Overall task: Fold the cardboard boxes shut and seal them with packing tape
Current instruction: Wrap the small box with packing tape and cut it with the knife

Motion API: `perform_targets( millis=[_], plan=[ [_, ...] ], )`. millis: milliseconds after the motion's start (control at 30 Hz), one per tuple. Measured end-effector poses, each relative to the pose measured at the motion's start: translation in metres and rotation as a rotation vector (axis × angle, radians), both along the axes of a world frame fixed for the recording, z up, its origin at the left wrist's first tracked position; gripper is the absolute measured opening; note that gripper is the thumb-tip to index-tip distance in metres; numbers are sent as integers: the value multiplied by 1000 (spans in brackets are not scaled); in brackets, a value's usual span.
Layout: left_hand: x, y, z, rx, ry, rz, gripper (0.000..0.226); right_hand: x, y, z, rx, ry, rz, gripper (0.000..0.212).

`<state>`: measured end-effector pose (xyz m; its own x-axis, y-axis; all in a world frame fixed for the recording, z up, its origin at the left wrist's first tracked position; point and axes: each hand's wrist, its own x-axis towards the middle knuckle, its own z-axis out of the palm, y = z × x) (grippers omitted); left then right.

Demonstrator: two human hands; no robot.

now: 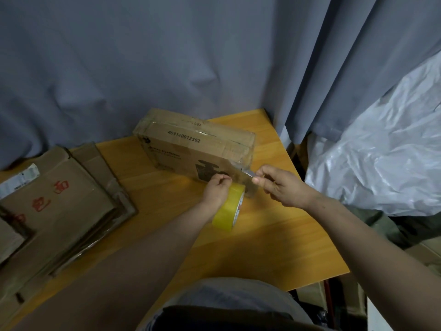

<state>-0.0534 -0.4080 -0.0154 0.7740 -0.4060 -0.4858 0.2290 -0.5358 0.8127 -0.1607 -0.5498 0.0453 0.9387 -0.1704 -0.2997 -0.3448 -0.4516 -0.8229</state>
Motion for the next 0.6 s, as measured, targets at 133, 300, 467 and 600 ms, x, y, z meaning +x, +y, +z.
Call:
perform_targets(
  millis=[133,300,467,600],
  plan=[
    [1,4,-2,9,-23,11,22,-4,-7,-1,-154,26,6,34],
    [3,7,-1,14,-42,12,16,-3,-6,3,-195,38,6,21],
    [4,7,-1,25,-56,0,22,2,-6,3,-399,55,-22,12],
    [3,6,0,39,-66,14,23,-1,-1,4,-768,4,19,21]
  ],
)
